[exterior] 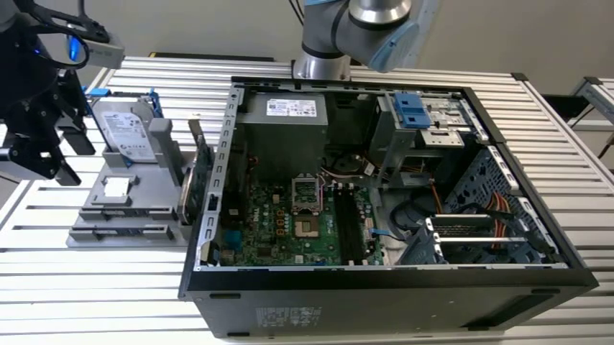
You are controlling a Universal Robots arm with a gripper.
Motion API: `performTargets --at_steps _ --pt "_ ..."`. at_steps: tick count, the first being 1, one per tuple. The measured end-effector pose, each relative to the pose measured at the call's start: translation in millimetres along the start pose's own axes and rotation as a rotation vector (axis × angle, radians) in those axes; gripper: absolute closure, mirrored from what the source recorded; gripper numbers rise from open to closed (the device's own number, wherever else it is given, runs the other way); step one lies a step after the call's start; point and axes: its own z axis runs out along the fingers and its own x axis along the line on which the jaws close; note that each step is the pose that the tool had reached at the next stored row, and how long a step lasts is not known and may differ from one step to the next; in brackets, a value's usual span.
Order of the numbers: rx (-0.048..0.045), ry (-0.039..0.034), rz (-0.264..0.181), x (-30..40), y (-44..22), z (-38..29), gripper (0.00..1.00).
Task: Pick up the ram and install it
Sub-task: 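Pick up the ram and move it above insertion slot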
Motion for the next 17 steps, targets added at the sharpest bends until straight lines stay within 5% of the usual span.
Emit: performTargets --at_steps 17 --pt "0.0001 -0.0001 0.000 0.4 -0.1 10.6 1.00"
